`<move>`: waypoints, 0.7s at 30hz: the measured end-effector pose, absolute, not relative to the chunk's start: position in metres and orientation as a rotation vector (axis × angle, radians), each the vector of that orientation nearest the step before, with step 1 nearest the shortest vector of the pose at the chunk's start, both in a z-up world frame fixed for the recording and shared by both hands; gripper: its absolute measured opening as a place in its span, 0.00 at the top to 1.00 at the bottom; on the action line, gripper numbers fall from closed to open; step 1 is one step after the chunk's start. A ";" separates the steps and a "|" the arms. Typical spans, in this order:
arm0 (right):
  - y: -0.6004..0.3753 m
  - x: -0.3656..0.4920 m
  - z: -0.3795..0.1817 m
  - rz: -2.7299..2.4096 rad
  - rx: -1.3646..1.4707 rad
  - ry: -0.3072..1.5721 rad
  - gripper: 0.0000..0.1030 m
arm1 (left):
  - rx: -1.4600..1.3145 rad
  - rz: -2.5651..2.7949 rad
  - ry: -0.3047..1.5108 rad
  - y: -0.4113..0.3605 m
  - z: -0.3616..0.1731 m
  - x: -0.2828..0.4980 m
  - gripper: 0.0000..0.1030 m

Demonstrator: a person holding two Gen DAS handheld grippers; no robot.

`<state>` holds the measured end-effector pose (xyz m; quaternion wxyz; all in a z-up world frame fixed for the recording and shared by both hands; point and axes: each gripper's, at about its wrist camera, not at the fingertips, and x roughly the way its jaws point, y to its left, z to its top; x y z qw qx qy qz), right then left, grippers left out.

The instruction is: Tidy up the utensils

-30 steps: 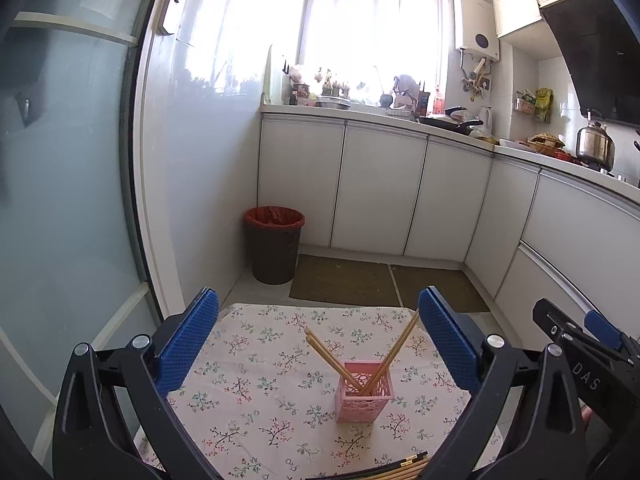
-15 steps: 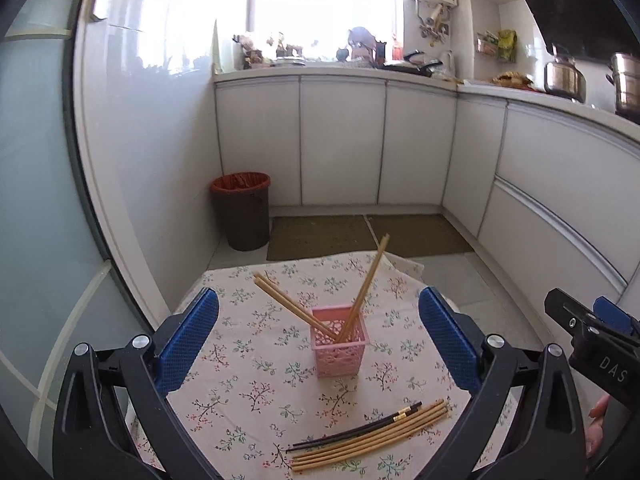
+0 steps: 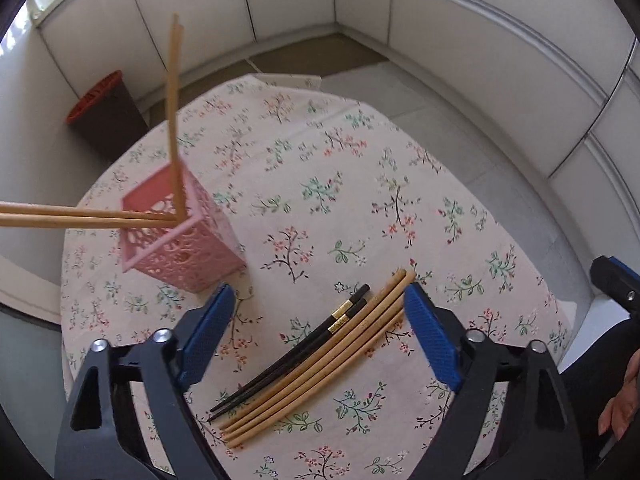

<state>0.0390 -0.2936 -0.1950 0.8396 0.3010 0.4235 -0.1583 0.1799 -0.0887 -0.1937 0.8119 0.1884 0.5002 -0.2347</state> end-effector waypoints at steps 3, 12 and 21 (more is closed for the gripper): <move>-0.300 0.038 -0.206 -0.344 0.664 0.910 0.07 | 0.445 -0.535 1.148 -0.106 -0.222 0.194 0.54; -0.309 0.040 -0.225 -0.350 0.714 0.957 0.07 | 0.671 -0.693 1.188 -0.143 -0.257 0.193 0.85; -0.311 0.042 -0.231 -0.348 0.730 0.978 0.07 | 0.809 -0.746 1.145 -0.150 -0.275 0.185 0.90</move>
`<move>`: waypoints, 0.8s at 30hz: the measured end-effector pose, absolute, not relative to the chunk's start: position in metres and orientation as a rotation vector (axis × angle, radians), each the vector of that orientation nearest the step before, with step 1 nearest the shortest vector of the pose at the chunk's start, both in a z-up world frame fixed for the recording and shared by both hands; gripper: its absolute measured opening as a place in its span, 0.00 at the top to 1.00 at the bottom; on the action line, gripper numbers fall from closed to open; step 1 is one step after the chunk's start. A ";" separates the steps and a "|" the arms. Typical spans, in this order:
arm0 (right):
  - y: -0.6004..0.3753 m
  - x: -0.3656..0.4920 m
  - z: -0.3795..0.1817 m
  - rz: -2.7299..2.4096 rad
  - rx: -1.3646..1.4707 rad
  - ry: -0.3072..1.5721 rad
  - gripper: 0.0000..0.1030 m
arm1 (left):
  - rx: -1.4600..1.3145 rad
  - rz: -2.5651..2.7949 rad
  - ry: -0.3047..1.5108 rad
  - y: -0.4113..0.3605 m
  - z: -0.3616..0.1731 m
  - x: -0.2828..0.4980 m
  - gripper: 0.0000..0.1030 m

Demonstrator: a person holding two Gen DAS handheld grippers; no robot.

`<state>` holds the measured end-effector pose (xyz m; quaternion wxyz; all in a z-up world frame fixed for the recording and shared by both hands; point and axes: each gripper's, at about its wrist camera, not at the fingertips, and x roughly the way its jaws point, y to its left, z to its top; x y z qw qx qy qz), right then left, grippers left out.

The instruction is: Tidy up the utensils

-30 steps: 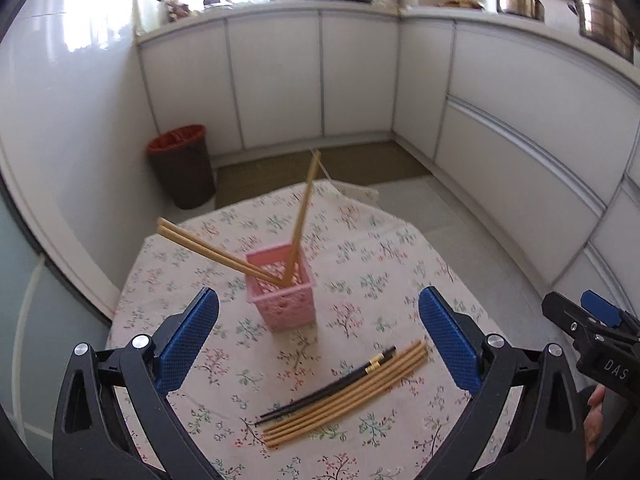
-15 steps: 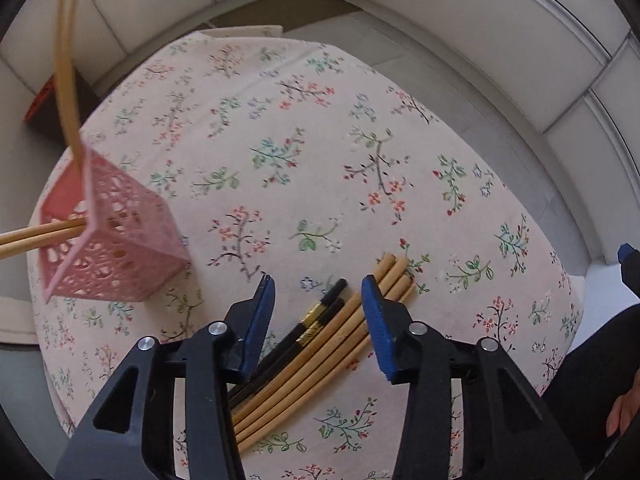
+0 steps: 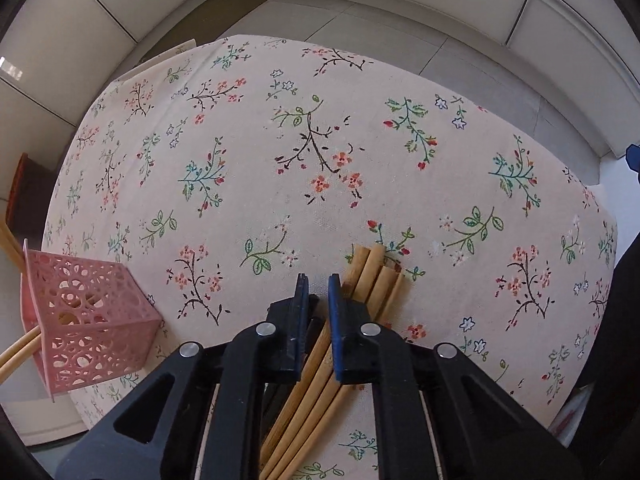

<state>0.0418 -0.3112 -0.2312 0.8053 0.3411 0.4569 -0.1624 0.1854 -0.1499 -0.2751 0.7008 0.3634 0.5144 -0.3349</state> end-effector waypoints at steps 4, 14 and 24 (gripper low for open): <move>-0.311 0.041 -0.231 -0.345 0.727 0.980 0.07 | 0.822 -0.740 1.149 -0.150 -0.281 0.188 0.90; -0.309 0.043 -0.236 -0.323 0.757 1.013 0.07 | 0.823 -0.742 1.152 -0.157 -0.283 0.183 0.95; -0.306 0.041 -0.237 -0.299 0.813 1.034 0.07 | 0.498 -0.871 1.252 -0.124 -0.251 0.202 0.67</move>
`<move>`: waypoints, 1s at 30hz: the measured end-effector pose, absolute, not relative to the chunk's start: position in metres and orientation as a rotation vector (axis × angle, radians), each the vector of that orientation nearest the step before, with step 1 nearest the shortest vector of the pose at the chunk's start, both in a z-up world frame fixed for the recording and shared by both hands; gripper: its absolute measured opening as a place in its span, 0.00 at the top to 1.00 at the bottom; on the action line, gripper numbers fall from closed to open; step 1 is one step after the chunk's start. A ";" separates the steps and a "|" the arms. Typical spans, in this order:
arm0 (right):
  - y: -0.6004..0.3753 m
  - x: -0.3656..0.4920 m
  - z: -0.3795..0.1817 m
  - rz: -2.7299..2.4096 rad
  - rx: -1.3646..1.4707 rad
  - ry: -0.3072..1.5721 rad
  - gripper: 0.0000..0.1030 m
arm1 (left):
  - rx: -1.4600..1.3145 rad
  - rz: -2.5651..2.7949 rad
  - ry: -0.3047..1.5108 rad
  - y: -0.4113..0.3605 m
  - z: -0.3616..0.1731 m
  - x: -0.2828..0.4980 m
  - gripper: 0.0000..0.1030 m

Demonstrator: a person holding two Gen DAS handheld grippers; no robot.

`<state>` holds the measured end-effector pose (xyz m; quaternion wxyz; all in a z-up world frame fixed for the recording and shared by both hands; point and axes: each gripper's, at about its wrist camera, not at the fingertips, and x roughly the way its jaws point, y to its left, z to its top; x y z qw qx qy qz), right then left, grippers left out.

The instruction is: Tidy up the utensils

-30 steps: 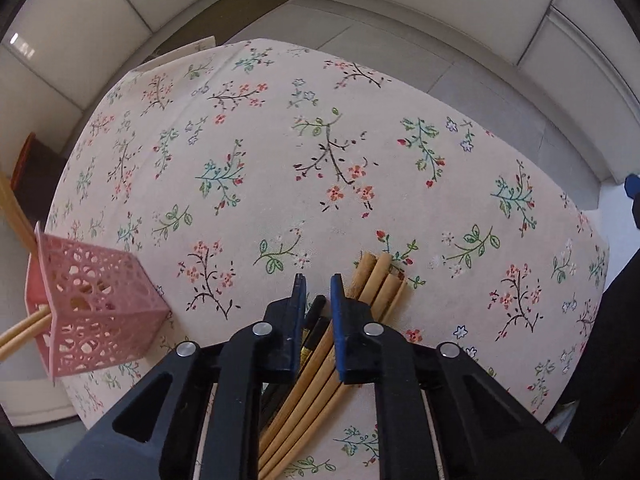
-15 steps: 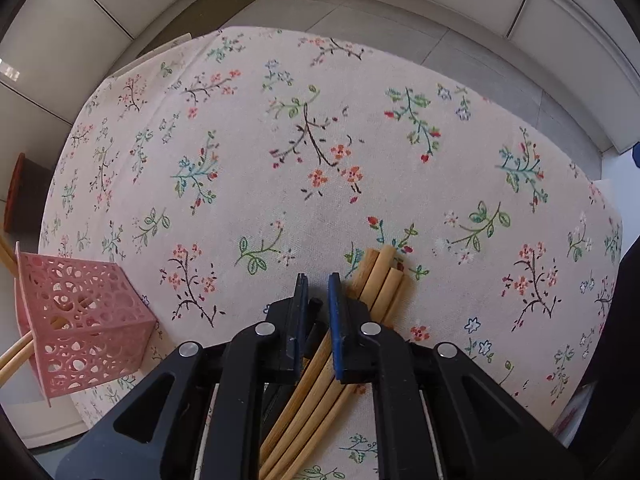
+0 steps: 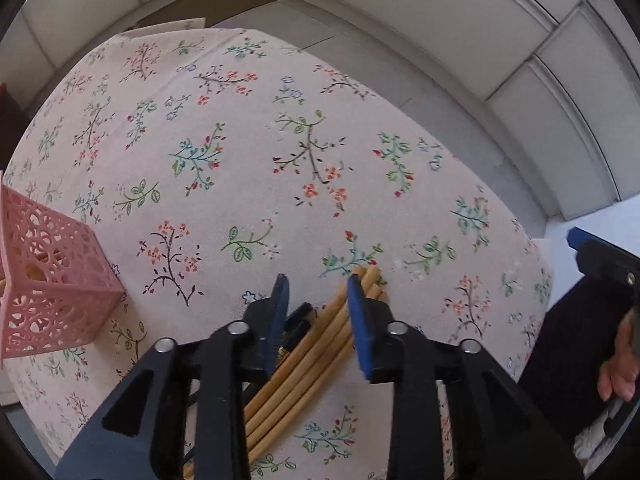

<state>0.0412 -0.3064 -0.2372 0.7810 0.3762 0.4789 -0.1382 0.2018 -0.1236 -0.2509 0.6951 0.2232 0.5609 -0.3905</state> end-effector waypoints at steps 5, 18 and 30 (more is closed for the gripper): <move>-0.308 0.040 -0.240 -0.296 0.821 1.044 0.07 | 0.635 -0.833 1.192 -0.127 -0.254 0.196 0.69; -0.316 0.042 -0.249 -0.309 0.849 1.055 0.07 | 0.896 -0.881 1.100 -0.162 -0.279 0.156 0.72; -0.309 0.045 -0.252 -0.293 0.866 1.087 0.07 | 0.751 -0.865 1.165 -0.158 -0.285 0.170 0.90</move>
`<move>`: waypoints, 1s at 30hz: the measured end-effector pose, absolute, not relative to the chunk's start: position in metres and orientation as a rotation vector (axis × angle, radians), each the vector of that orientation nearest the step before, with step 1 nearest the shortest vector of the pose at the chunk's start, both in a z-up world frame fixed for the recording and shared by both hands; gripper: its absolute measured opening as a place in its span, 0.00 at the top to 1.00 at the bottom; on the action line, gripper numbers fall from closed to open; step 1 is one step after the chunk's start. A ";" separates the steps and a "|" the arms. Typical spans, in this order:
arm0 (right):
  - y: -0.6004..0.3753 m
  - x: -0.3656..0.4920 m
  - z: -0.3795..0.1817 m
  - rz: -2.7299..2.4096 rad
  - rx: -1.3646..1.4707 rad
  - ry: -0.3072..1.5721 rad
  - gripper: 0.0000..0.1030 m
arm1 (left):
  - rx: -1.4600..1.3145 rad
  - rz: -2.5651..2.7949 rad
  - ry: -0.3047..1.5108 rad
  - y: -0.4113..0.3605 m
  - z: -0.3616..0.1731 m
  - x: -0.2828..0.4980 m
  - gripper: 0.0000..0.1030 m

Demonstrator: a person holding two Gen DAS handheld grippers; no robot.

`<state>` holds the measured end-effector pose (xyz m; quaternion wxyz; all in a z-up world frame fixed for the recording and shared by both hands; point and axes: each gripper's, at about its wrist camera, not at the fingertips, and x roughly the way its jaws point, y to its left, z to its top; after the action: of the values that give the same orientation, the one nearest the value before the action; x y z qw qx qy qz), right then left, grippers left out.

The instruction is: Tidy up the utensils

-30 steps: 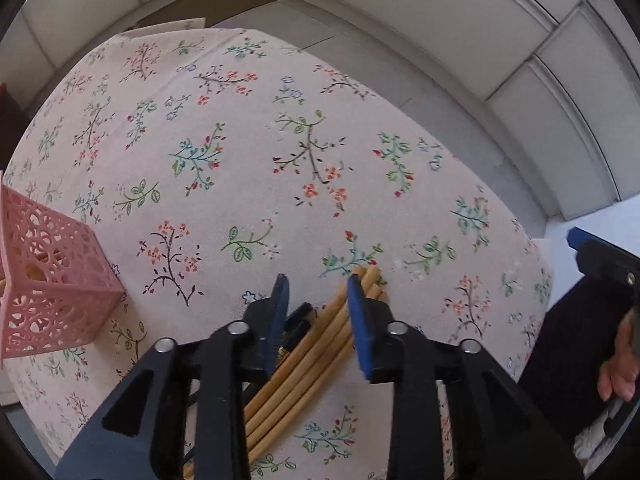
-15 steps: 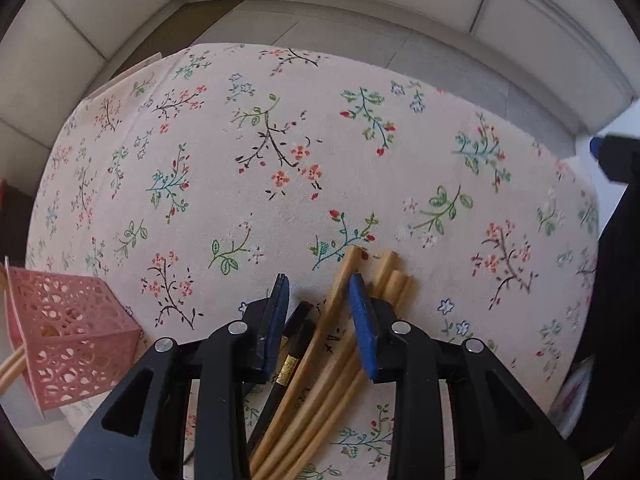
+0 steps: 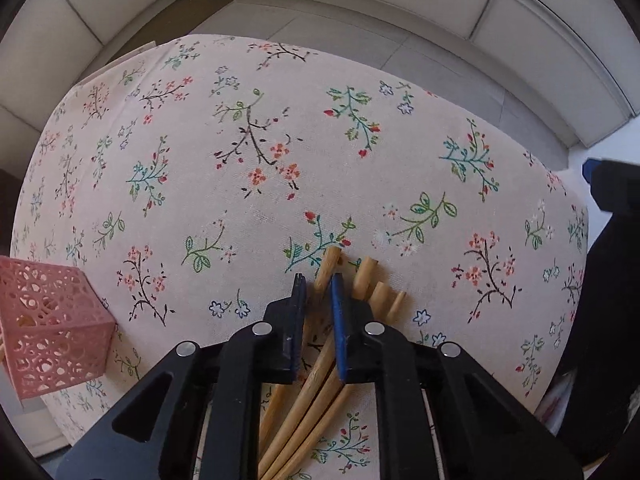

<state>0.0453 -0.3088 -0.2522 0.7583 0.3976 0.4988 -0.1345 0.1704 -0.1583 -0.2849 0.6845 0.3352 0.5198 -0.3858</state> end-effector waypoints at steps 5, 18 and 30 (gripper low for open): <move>-0.287 0.064 -0.256 -0.260 0.891 1.150 0.07 | 0.627 -0.801 1.039 -0.129 -0.252 0.175 0.92; -0.217 0.115 -0.290 -0.276 0.937 1.301 0.51 | 0.389 -0.660 0.665 0.008 -0.110 0.101 0.93; -0.187 0.145 -0.291 -0.476 0.768 1.340 0.67 | 0.298 -0.676 0.482 0.040 -0.066 0.067 0.94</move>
<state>0.1447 -0.1874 -0.2906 0.6910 0.3436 0.5994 -0.2129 0.0674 0.0399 -0.0658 0.9043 0.1440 0.2335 -0.3270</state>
